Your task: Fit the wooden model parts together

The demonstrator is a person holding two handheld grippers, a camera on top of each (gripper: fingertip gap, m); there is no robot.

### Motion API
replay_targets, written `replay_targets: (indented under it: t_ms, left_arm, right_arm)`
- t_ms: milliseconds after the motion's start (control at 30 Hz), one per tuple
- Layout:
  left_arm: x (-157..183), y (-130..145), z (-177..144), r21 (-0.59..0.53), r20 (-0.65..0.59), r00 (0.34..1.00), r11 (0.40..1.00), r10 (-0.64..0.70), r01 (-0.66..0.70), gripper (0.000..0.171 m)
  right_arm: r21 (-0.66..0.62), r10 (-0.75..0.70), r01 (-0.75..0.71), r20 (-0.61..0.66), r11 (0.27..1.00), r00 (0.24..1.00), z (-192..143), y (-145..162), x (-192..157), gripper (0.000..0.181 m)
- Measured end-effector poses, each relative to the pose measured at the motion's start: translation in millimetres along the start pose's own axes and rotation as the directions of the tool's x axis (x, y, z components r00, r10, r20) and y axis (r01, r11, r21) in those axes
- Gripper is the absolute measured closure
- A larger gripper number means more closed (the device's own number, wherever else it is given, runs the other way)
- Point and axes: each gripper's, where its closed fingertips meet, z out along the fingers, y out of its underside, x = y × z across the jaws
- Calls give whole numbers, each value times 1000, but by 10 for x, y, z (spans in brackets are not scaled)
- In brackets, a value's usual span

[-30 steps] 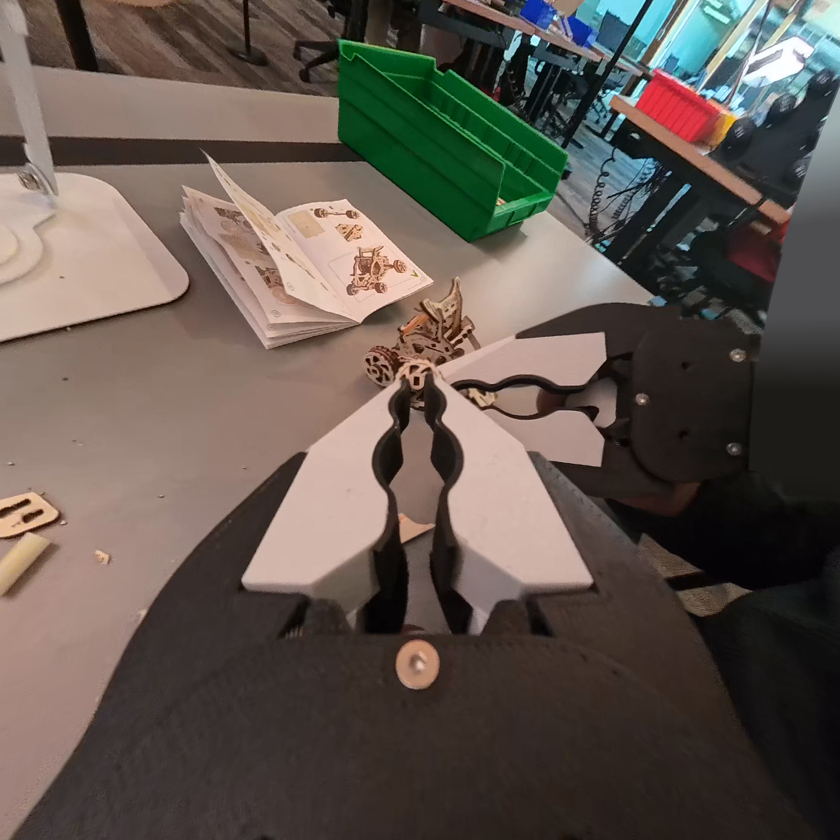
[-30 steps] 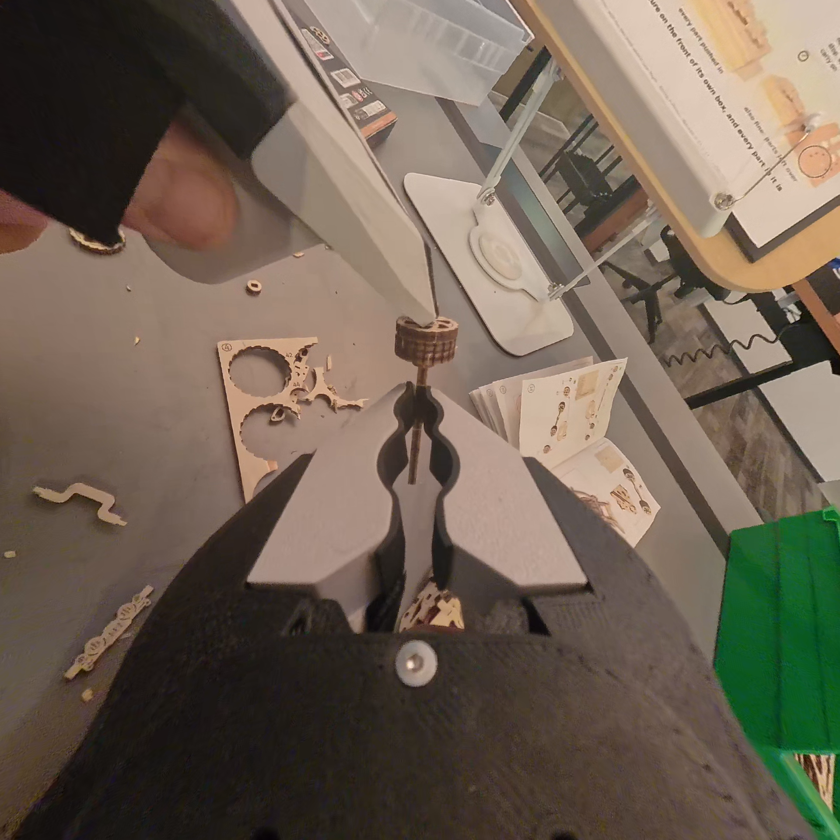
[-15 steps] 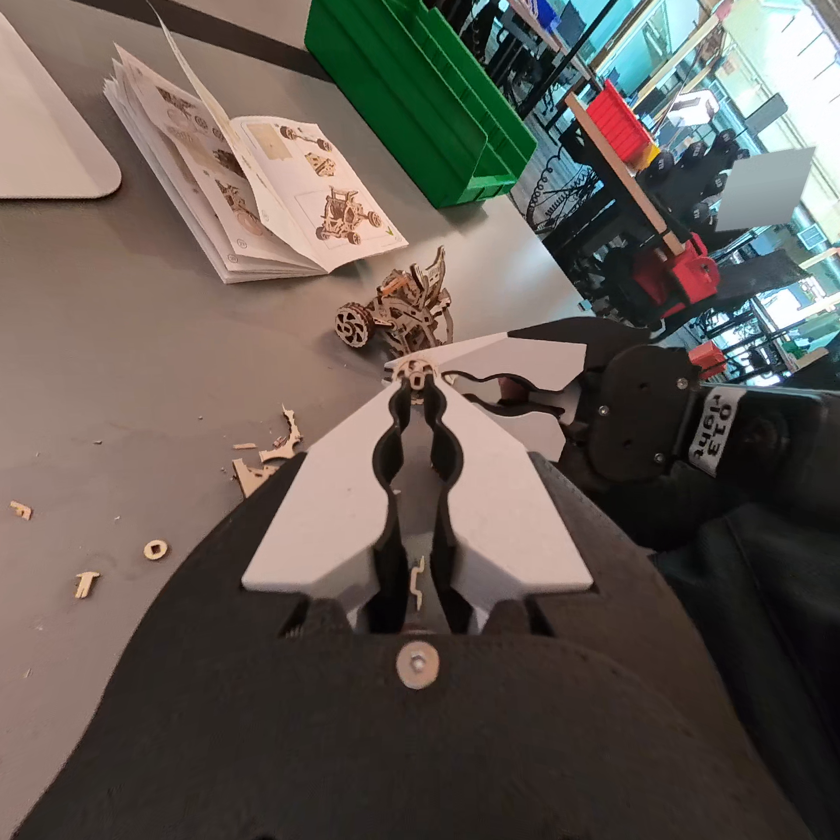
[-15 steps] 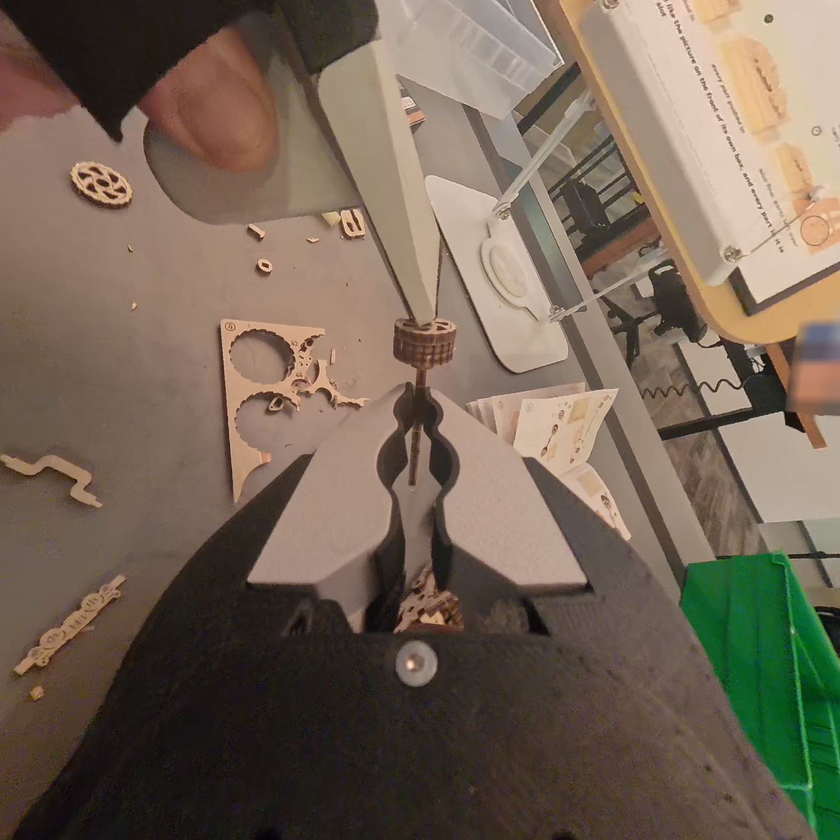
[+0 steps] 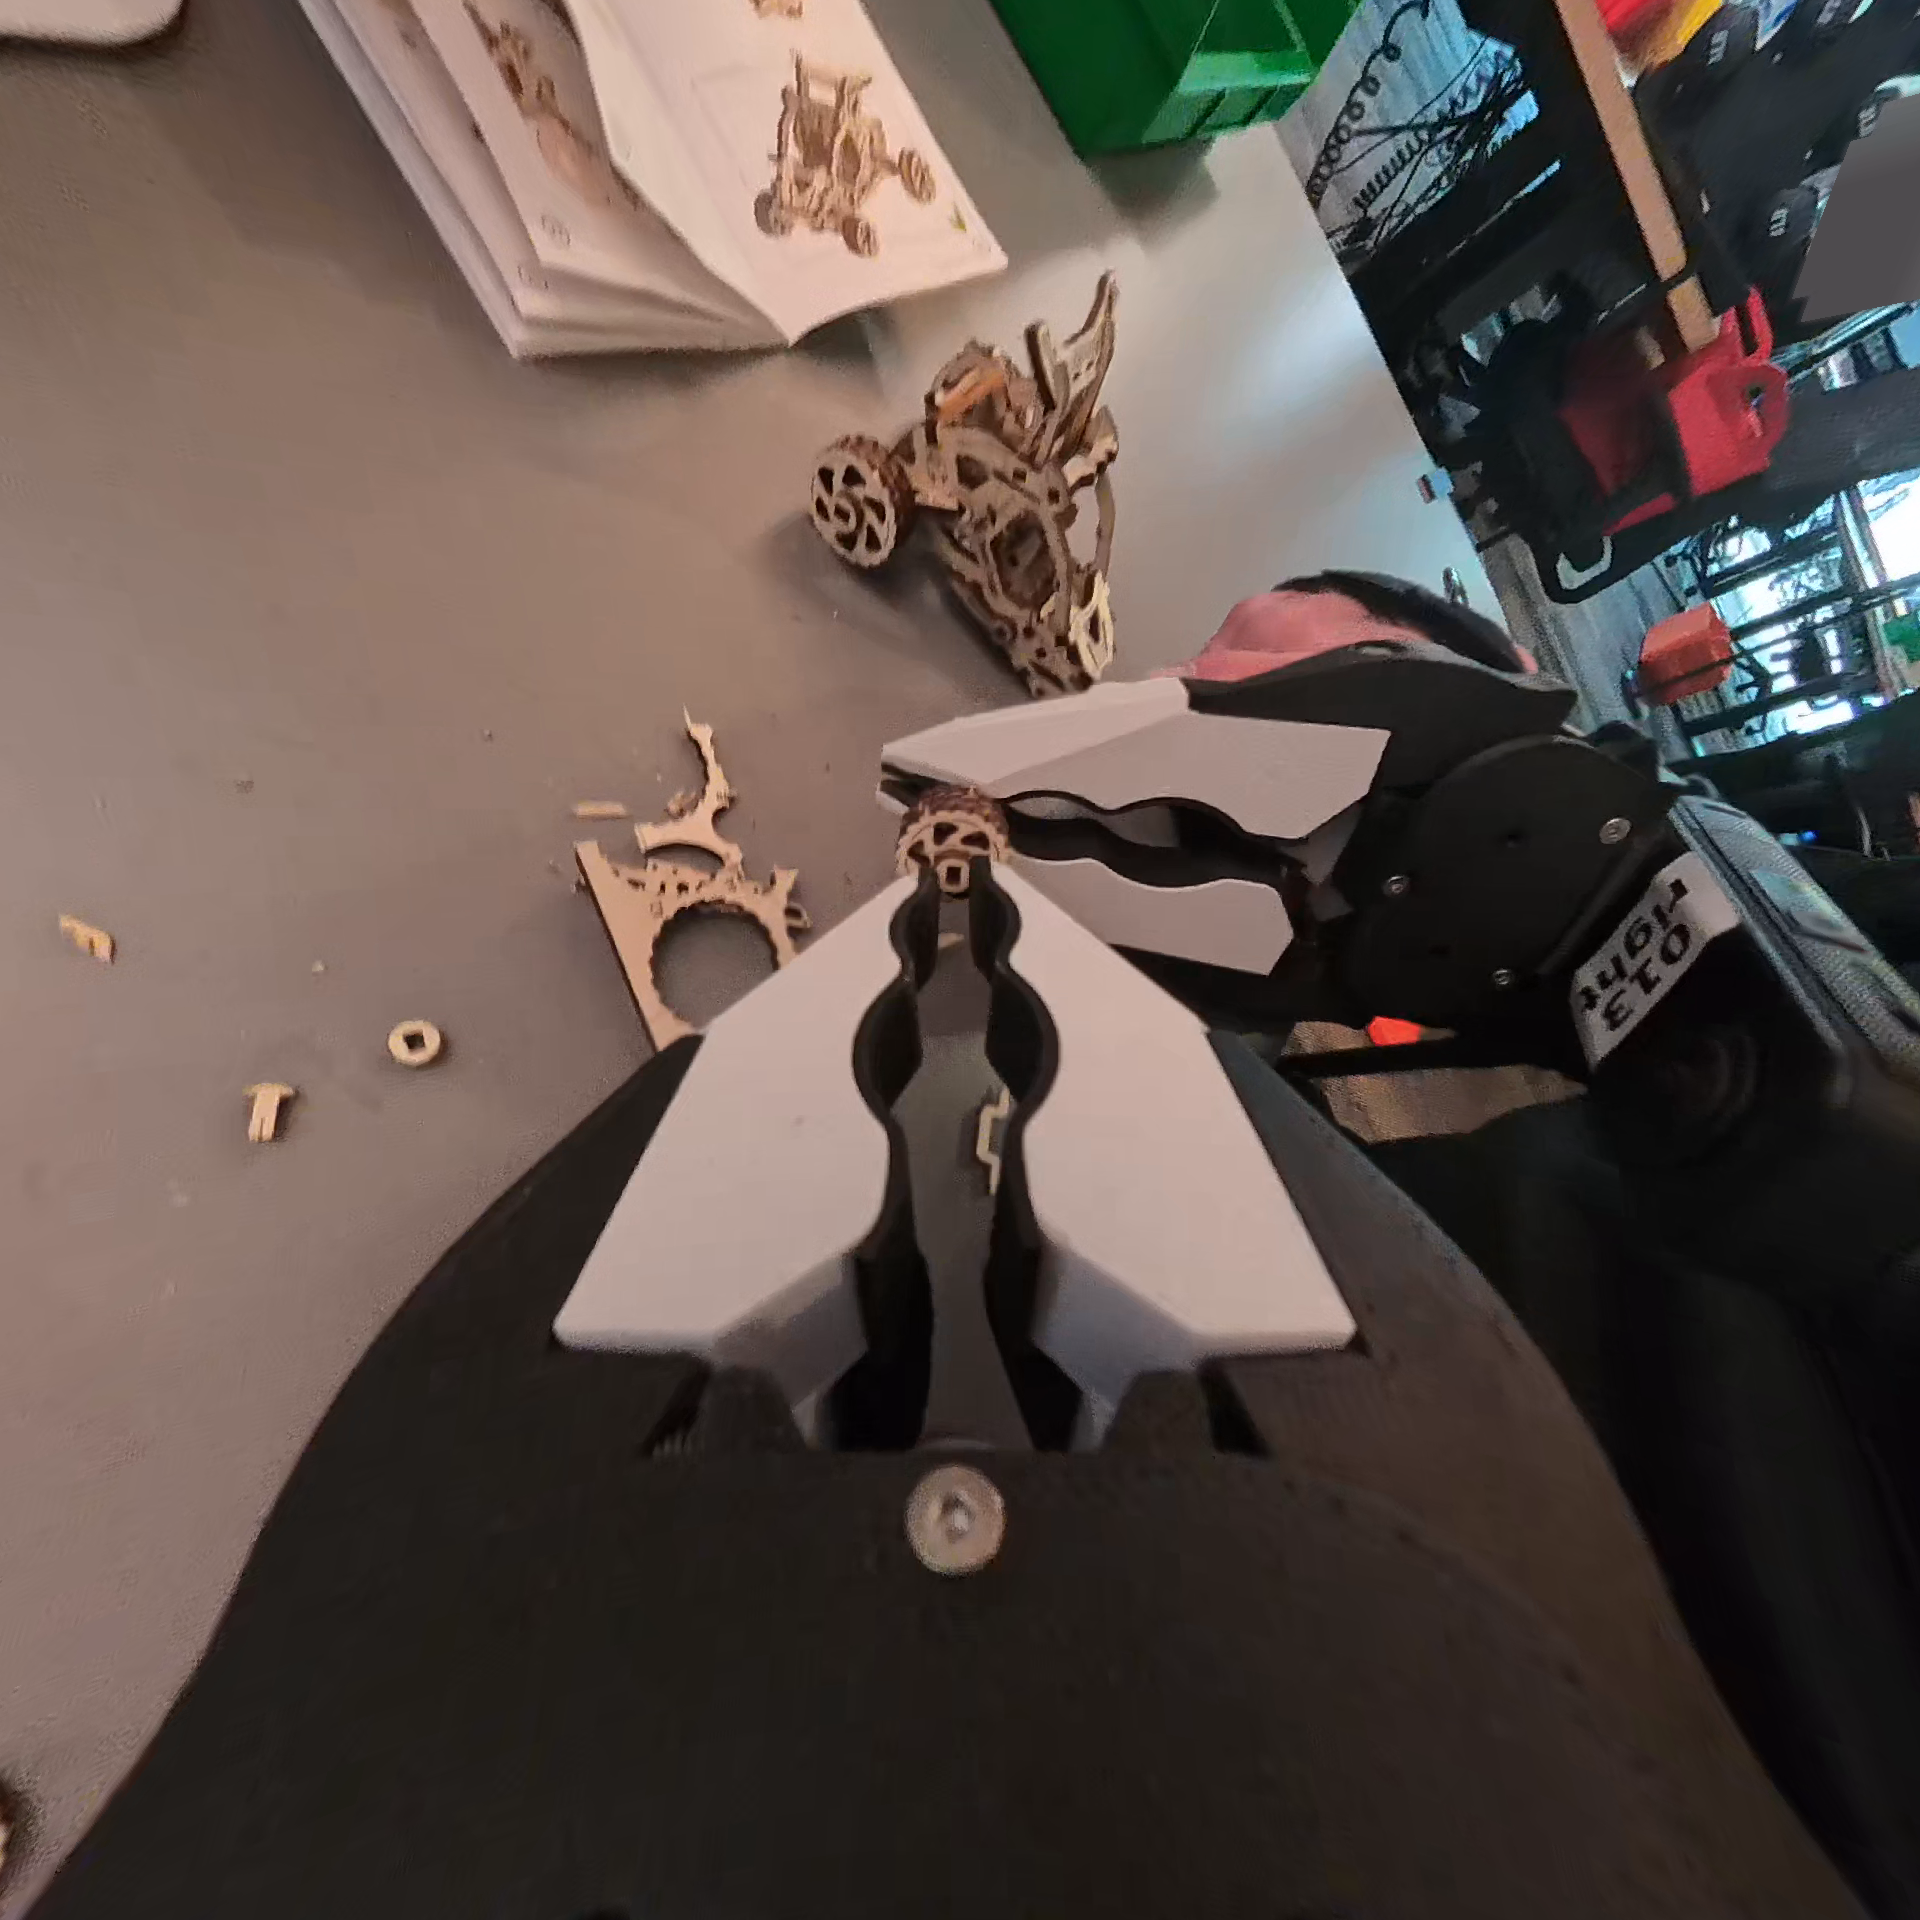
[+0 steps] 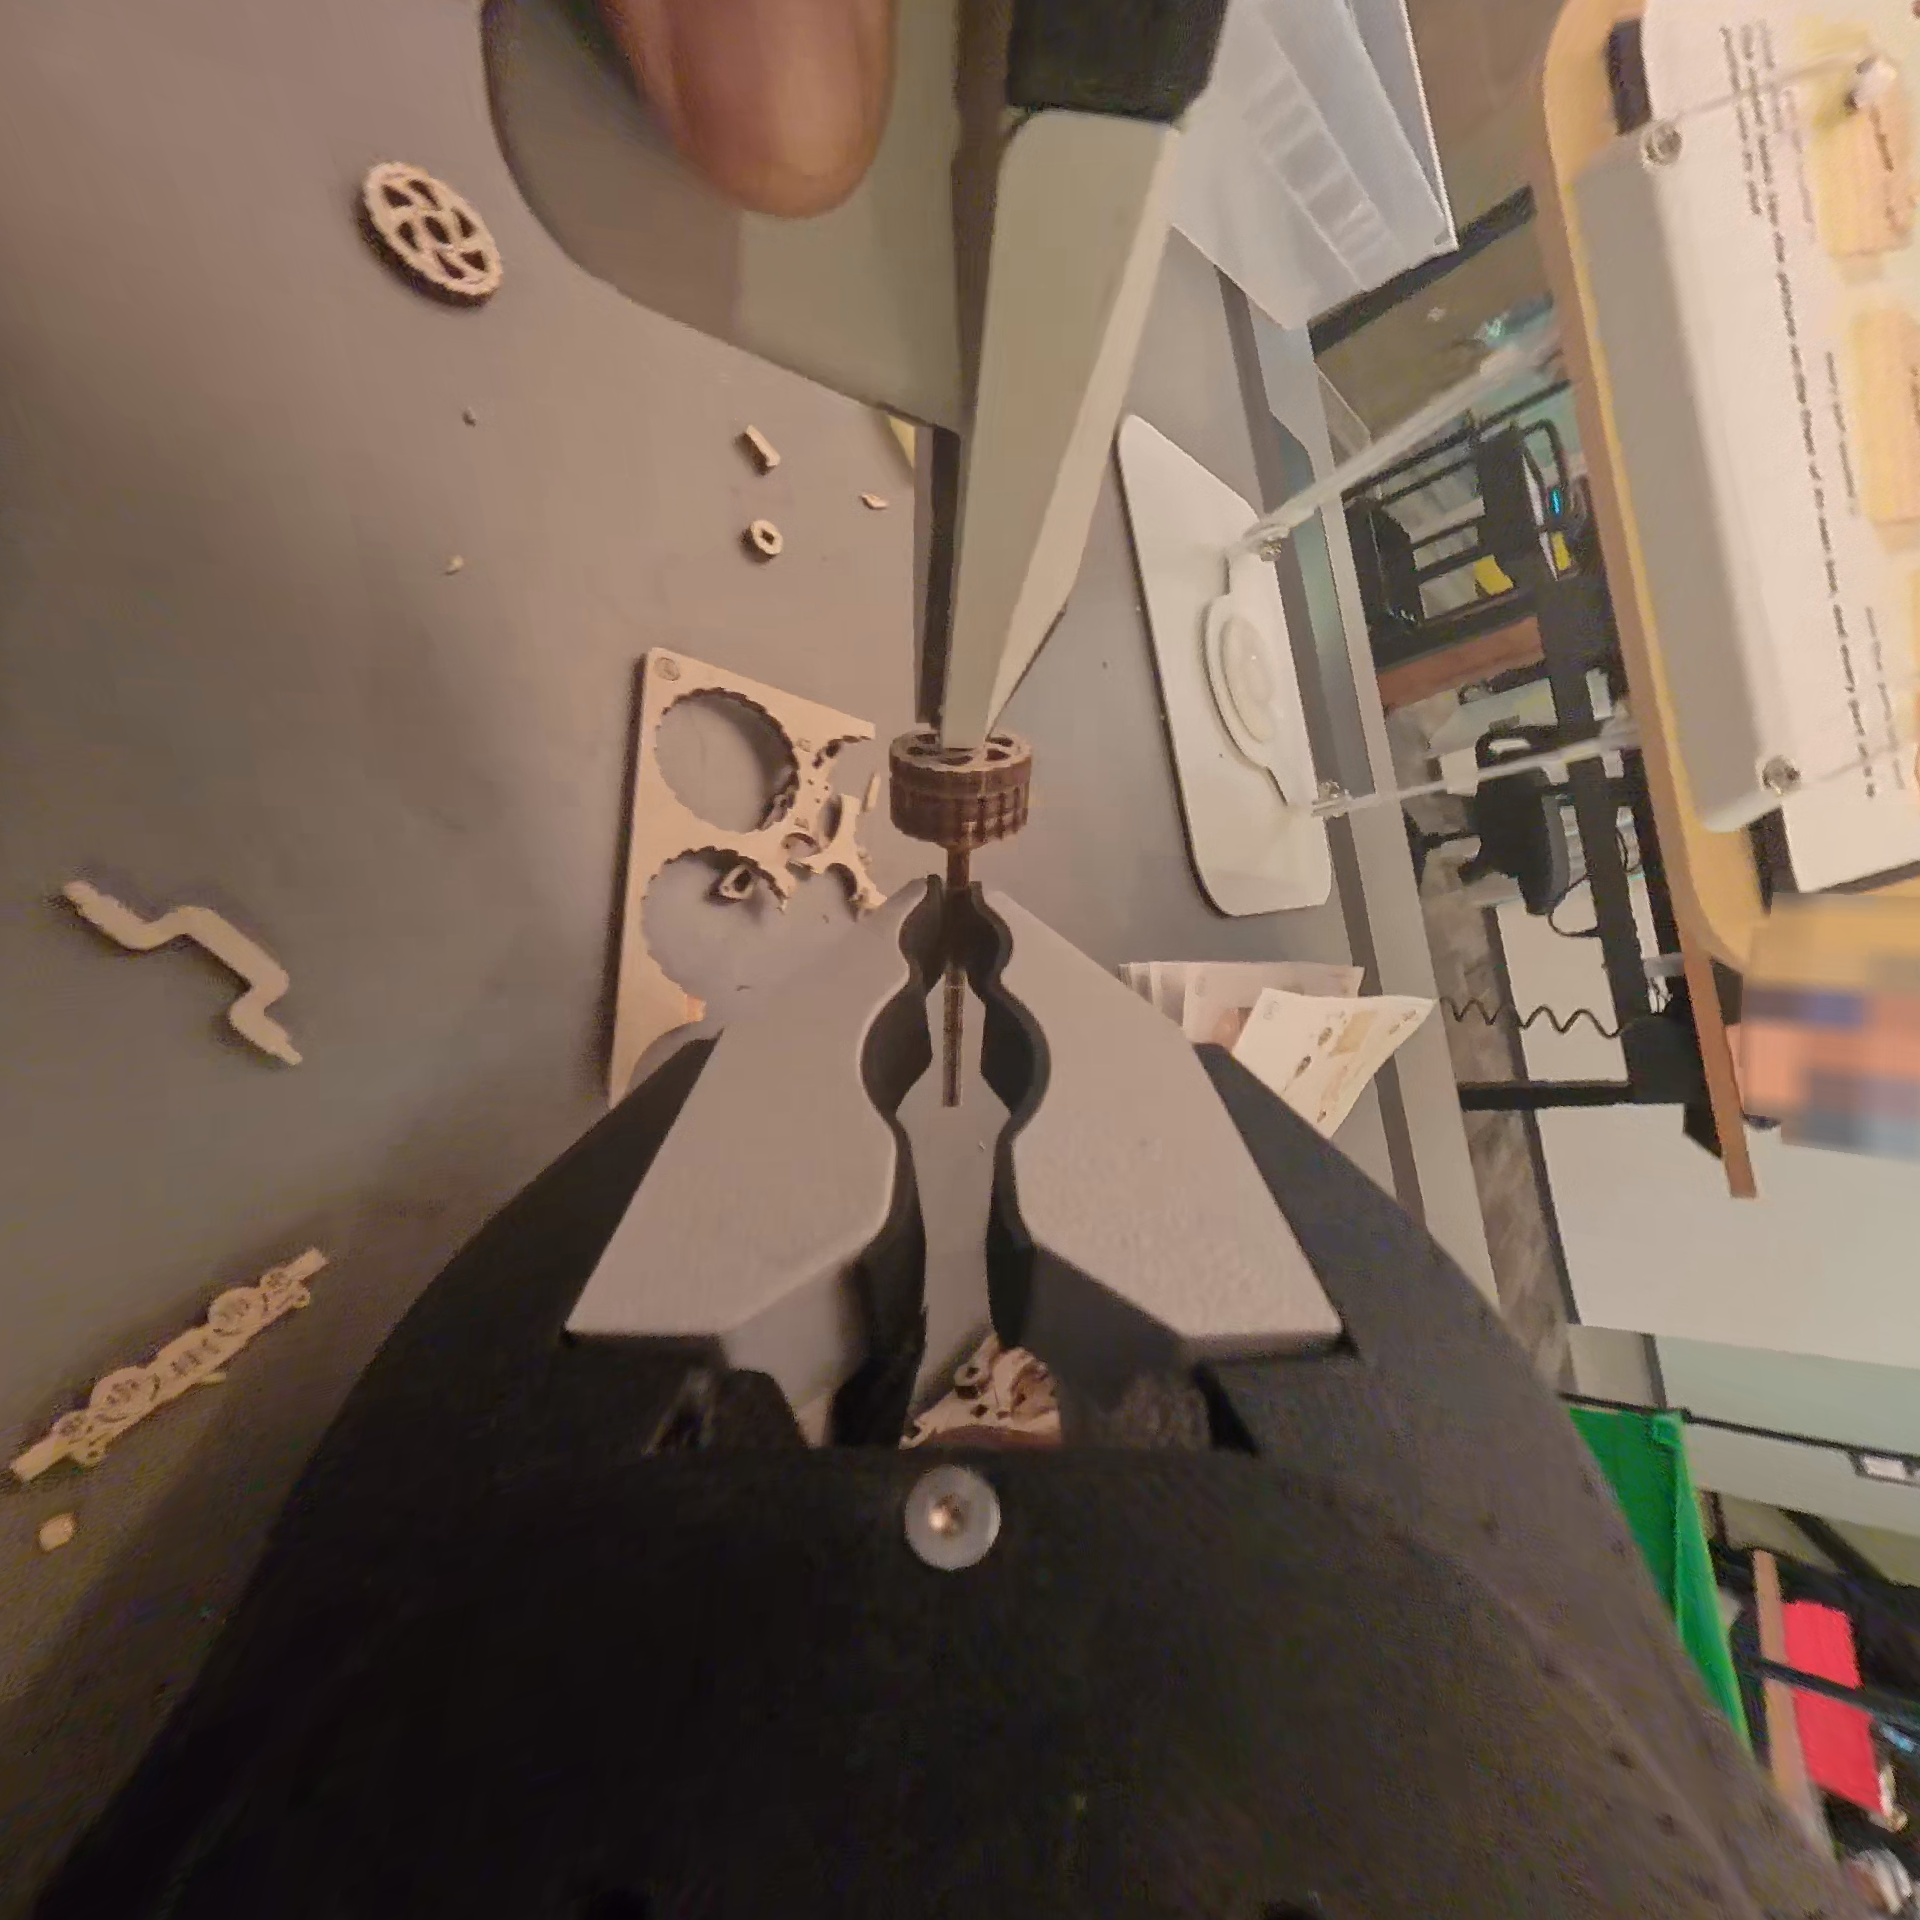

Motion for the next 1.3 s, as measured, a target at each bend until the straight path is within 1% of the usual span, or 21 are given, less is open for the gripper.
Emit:
replay_targets:
  t_ms: [67,100,167,333,500,567,633,700,833,933,1100,1233,1300]
  left_arm:
    - [-29,94,-6,-28,-8,1000,999,-23,23,168]
    - [-41,166,-4,-62,-14,999,998,-31,30,168]
    - [-61,208,-13,-64,-29,998,997,-53,51,168]
    - [-83,204,12,7,-35,996,996,-88,88,168]
    - [-78,228,25,10,-54,993,995,-101,102,168]
    - [18,224,54,17,-115,986,992,-119,121,168]
    - [35,233,86,23,-97,990,994,-100,102,169]
    - [67,167,48,77,-103,989,990,-110,118,169]
    - [-16,142,9,94,-35,996,992,-84,87,168]
    - [-24,138,17,87,42,999,996,-16,12,168]
    - [-49,181,47,54,27,999,998,-23,22,168]
    - [-81,223,82,31,40,999,999,-34,33,168]
    - [-111,240,90,25,66,998,999,-26,24,168]
  right_arm:
    - [-1,-29,29,13,1000,1000,16,-17,-70,181]
    - [1,-46,46,19,999,999,24,-24,-107,181]
    - [6,-55,55,32,998,998,31,-42,-161,181]
    - [-9,-38,38,36,999,999,47,-23,-175,181]
    - [-15,-45,45,35,999,998,55,-23,-198,181]
    - [-12,-26,26,43,1000,999,67,-29,-202,181]
    - [-23,-33,34,41,999,999,79,-11,-215,181]
    - [3,14,-14,40,1000,999,54,-40,-157,181]
    - [-8,7,-7,46,1000,999,78,-53,-187,181]
    - [-16,9,-8,40,1000,999,84,-47,-178,181]
    - [-32,-3,4,42,999,999,101,-21,-213,181]
    - [-55,-19,22,51,998,999,118,8,-255,181]
    - [-59,-26,30,56,998,998,118,8,-277,181]
